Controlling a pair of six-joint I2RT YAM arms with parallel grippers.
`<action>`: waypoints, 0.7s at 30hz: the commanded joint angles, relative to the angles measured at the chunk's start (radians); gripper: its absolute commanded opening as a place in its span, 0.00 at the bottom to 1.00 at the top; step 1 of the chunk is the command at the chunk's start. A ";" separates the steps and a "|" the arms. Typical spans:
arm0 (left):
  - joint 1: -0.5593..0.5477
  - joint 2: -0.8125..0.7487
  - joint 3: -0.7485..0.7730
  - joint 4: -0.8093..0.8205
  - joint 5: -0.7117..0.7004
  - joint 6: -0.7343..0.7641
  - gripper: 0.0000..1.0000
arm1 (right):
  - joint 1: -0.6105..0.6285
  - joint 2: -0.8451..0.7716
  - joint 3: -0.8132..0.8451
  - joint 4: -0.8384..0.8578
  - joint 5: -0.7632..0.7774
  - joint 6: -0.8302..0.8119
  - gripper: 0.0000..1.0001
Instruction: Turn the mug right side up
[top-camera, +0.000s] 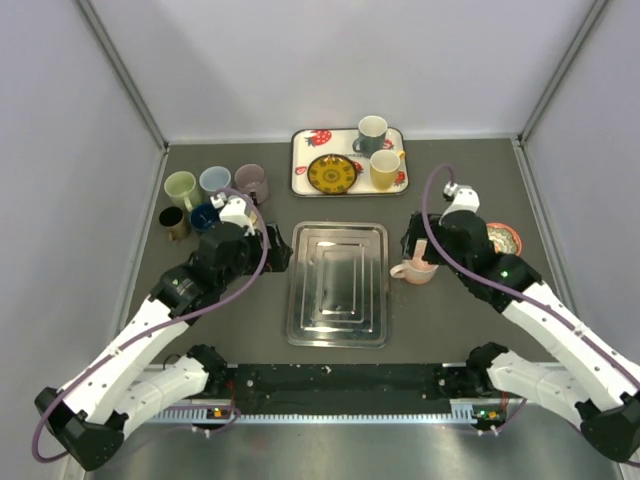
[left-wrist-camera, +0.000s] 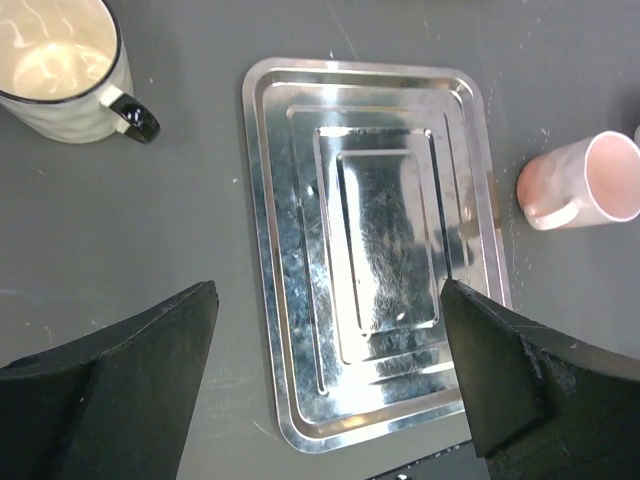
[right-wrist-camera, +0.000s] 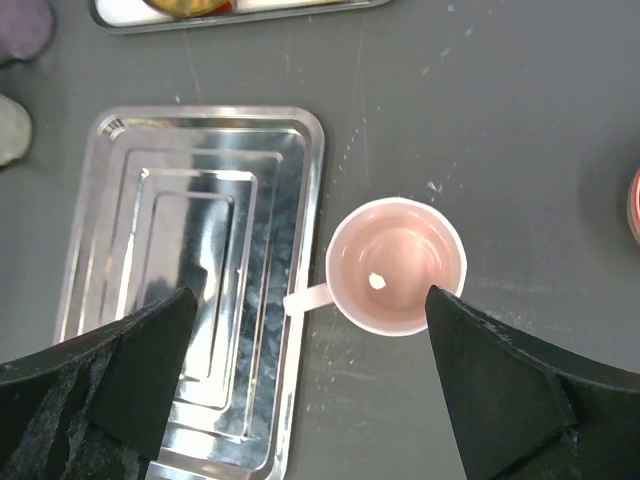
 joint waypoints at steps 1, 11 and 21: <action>-0.002 -0.004 -0.017 0.044 0.047 0.021 0.99 | 0.002 -0.115 -0.032 0.107 -0.005 0.004 0.99; -0.002 -0.102 -0.113 0.082 0.032 0.069 0.97 | 0.004 -0.040 0.008 -0.073 0.120 -0.098 0.99; -0.002 -0.143 -0.210 0.151 0.044 0.043 0.92 | 0.054 -0.053 -0.082 -0.123 0.076 -0.011 0.90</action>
